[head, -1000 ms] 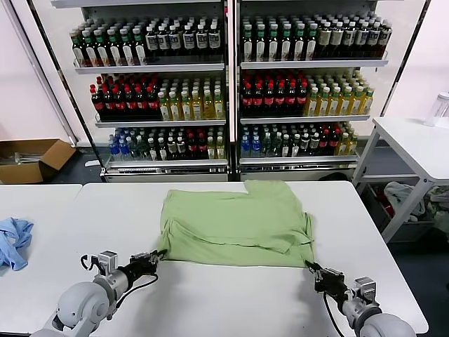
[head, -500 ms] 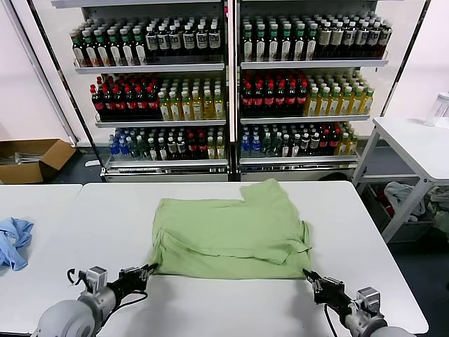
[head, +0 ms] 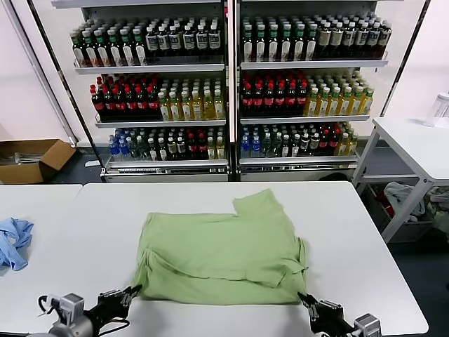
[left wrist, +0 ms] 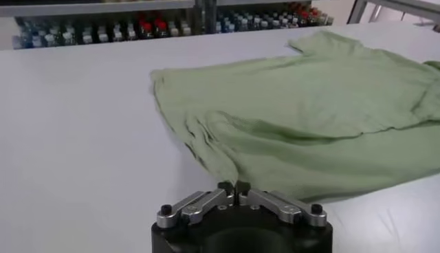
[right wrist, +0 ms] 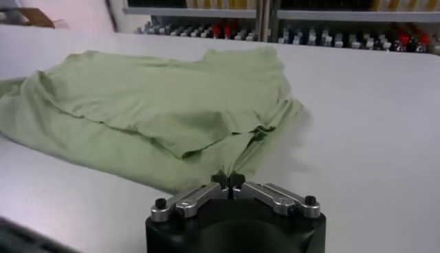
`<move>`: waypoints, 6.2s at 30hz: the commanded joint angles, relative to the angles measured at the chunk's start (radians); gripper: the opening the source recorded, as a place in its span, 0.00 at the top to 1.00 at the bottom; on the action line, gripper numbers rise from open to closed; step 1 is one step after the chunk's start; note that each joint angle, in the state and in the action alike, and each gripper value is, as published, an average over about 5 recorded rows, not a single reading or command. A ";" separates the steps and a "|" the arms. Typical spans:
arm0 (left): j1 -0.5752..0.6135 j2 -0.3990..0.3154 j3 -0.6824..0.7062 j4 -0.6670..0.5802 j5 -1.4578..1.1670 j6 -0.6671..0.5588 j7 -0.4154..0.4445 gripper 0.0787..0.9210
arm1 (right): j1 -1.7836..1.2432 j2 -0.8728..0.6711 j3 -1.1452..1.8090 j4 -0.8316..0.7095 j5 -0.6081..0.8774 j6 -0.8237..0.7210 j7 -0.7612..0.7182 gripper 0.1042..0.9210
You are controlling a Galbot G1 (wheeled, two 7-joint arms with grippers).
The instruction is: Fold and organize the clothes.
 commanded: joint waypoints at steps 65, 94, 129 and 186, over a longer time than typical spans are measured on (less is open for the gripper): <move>-1.156 0.139 0.698 0.928 -0.139 -0.067 0.305 0.12 | 1.409 0.050 -0.534 -1.281 -0.011 0.100 -0.380 0.12; -1.116 0.100 0.706 0.905 -0.110 -0.049 0.302 0.14 | 1.399 0.107 -0.589 -1.314 0.000 0.084 -0.337 0.74; -0.747 0.182 0.411 0.448 -0.185 -0.187 0.136 0.98 | 0.886 -0.060 -0.260 -0.510 0.275 0.057 -0.191 1.00; -0.212 0.035 0.276 0.003 -0.339 -0.076 -0.678 0.12 | 0.223 0.031 0.336 -0.365 0.366 0.436 -0.171 0.13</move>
